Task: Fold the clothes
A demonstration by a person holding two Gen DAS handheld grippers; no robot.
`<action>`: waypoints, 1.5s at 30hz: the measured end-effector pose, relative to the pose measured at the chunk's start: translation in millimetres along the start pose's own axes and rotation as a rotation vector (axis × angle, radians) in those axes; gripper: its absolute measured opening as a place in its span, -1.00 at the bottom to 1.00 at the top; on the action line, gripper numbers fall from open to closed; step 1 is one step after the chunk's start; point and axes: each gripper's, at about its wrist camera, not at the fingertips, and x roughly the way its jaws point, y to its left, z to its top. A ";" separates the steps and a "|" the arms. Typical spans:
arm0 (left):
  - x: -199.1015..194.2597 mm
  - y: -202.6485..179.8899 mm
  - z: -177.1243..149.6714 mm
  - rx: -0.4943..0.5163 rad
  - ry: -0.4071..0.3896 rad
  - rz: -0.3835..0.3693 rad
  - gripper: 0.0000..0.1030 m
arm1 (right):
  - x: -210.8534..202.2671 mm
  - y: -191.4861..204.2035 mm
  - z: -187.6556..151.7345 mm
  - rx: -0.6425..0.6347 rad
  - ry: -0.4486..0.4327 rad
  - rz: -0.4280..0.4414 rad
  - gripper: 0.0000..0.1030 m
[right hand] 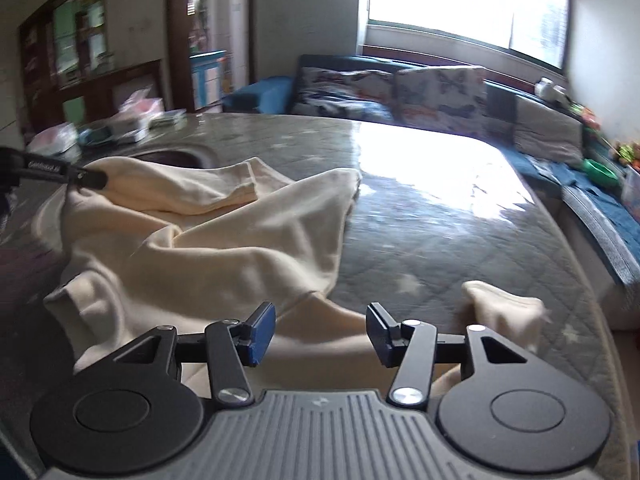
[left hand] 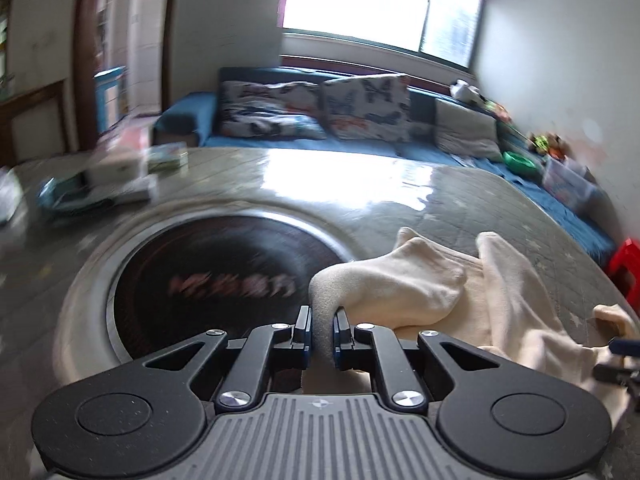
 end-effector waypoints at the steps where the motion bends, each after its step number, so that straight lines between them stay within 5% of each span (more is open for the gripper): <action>1: -6.3 3.4 -3.9 -0.013 -0.001 0.003 -0.79 | -0.9 9.0 -0.1 -0.030 0.002 0.024 0.01; 15: -60.0 38.5 -41.7 -0.051 0.000 0.106 -0.72 | -21.0 96.3 -20.2 -0.333 0.129 0.307 0.12; 18: -68.3 46.6 -48.3 -0.056 0.005 0.128 -0.53 | -27.9 97.3 -18.7 -0.344 0.160 0.336 0.09; 20: -71.2 46.4 -45.5 -0.041 -0.013 0.138 -0.17 | -29.6 93.9 -13.1 -0.331 0.176 0.348 0.10; 32: -12.0 -3.6 -21.4 0.178 0.032 0.010 0.06 | 9.7 26.2 49.4 -0.135 0.064 0.188 0.10; 39: 35.3 -26.1 -17.3 0.281 0.116 -0.012 0.03 | 57.4 -1.2 79.1 -0.010 0.053 0.161 0.10; 42: 32.3 -7.4 -10.9 0.212 0.087 0.062 -0.32 | 75.7 -2.7 86.5 0.012 0.062 0.159 0.09; 43: 31.4 -1.1 -8.7 0.189 0.078 0.087 -0.57 | 81.8 -2.3 88.4 0.016 0.065 0.157 0.08; 45: 29.4 11.3 -4.4 0.142 0.058 0.136 -0.70 | 94.0 -1.6 92.2 0.023 0.071 0.152 0.06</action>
